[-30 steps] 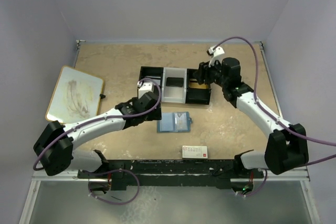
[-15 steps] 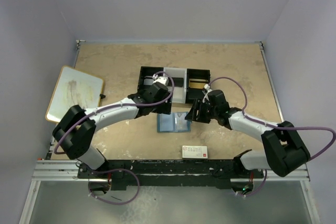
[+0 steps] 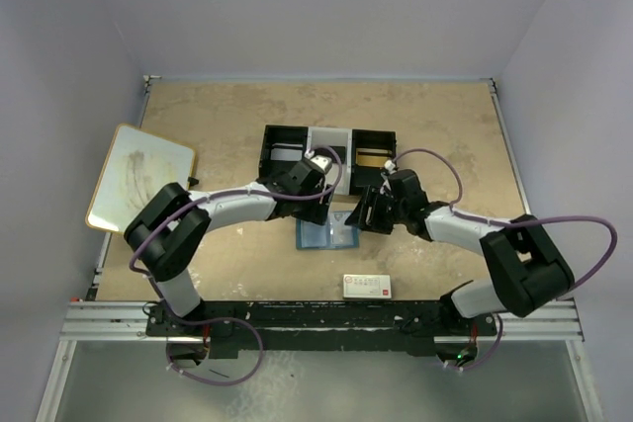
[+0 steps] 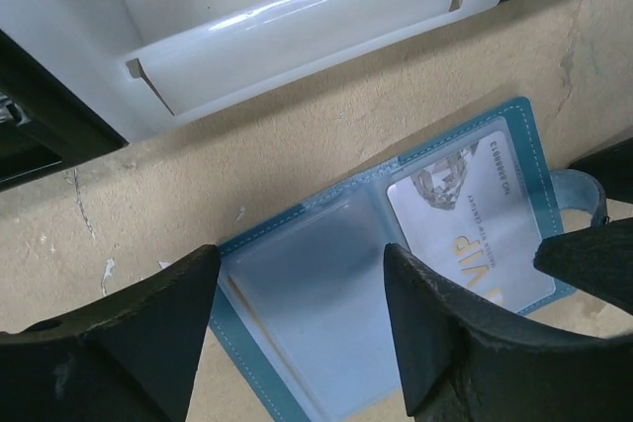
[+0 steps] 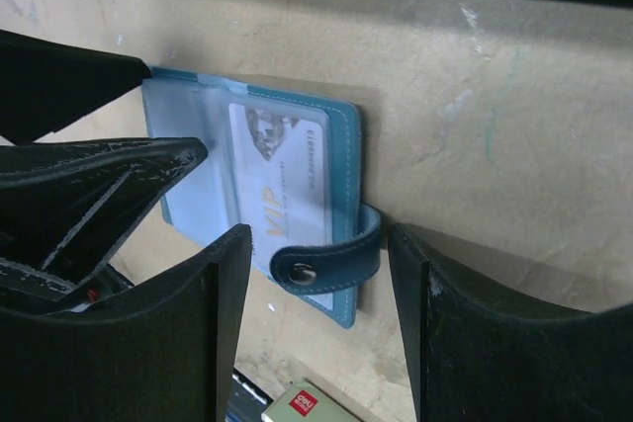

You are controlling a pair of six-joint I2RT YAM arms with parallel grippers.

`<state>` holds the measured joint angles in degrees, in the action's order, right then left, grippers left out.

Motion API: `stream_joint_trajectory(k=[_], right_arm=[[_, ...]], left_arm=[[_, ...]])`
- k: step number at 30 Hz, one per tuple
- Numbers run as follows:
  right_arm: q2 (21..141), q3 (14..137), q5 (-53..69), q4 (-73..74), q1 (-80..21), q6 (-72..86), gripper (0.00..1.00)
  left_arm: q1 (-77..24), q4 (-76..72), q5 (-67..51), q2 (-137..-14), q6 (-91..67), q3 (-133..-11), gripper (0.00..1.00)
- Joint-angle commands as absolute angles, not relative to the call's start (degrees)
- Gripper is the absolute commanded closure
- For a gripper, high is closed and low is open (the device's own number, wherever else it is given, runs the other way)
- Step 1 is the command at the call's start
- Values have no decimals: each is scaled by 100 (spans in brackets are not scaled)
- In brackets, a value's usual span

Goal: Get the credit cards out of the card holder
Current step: Place the credit card in the storage box, then remove the credit card from the card holder.

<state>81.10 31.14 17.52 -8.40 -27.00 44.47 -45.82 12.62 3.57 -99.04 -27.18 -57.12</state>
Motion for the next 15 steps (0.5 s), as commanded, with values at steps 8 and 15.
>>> stream_joint_trajectory(k=[8, 15], right_arm=[[8940, 3593, 2429, -1437, -2799, 4399, 39], [9217, 4243, 2323, -1048, -2848, 4032, 39]], left_arm=[[-4586, 736, -303, -9177, -3103, -4789, 42], [-4634, 577, -52, -8259, -3801, -3771, 43]])
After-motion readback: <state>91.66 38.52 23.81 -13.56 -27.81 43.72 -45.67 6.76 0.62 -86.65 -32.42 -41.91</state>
